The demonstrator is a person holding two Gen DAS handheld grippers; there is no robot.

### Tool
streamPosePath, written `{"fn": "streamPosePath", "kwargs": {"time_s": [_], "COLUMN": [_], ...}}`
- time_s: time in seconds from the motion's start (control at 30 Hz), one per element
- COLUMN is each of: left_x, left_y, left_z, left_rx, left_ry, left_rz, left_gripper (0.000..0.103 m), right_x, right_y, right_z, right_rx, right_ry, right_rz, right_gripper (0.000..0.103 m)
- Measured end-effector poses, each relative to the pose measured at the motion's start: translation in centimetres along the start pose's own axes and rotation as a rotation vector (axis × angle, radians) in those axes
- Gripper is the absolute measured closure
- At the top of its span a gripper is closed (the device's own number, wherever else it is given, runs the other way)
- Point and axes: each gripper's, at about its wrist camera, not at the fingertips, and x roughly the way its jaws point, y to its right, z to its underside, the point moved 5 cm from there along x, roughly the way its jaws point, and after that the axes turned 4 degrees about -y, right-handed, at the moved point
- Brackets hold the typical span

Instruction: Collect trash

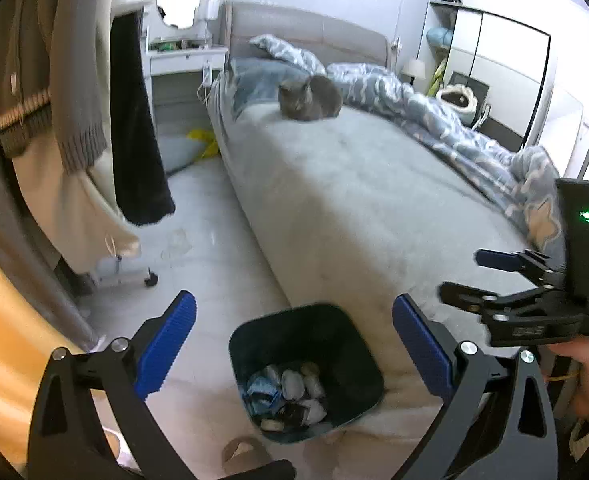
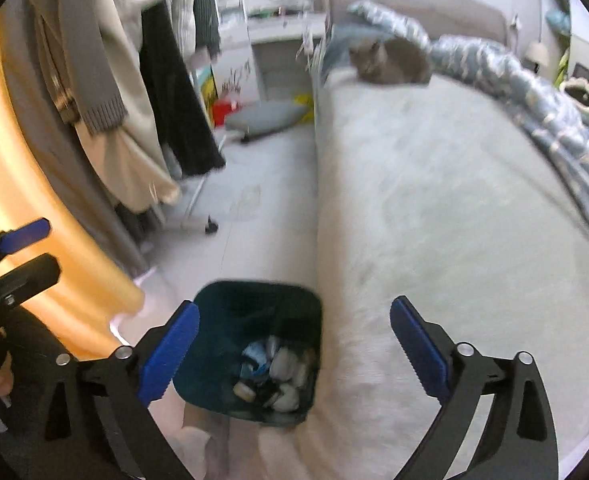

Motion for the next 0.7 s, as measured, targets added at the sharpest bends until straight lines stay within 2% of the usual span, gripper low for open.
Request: {"fn": "streamPosePath", "kwargs": {"time_s": [0.1,0.3,0.37,0.53,0.7], "left_x": [-1.0,-1.8,-2.2,-1.9,-1.3], "left_y": [1.1,2.5,2.6,3.5,4.6], "left_z": [-1.1,-2.0,-1.9,-1.5,-0.3], "left_rx": [0.024,0.041,0.003,0.015,0.004], "left_ry": [0.032,0.032,0.038,0.001,-0.037], "left_rz": [-0.01,-0.03,-0.011,-0.101,0.0], "left_gripper": [0.003,0.003,0.003,0.003,0.003], "right_x": [-3.5,-10.0,-12.1,-14.7,-14.8], "right_y": [2.4,7.6,9.4,12.8,15.4], "right_z": [-0.5,0.8,1.7,4.7,7.1], "right_rx": [0.014,0.065,0.081,0.115,0.179], "right_ry": [0.074,0.175,0.188,0.156,0.167], "right_rz": [0.053,0.166,0.197,0.275,0.258], "right_gripper": [0.003,0.003,0.003,0.003,0.003]}}
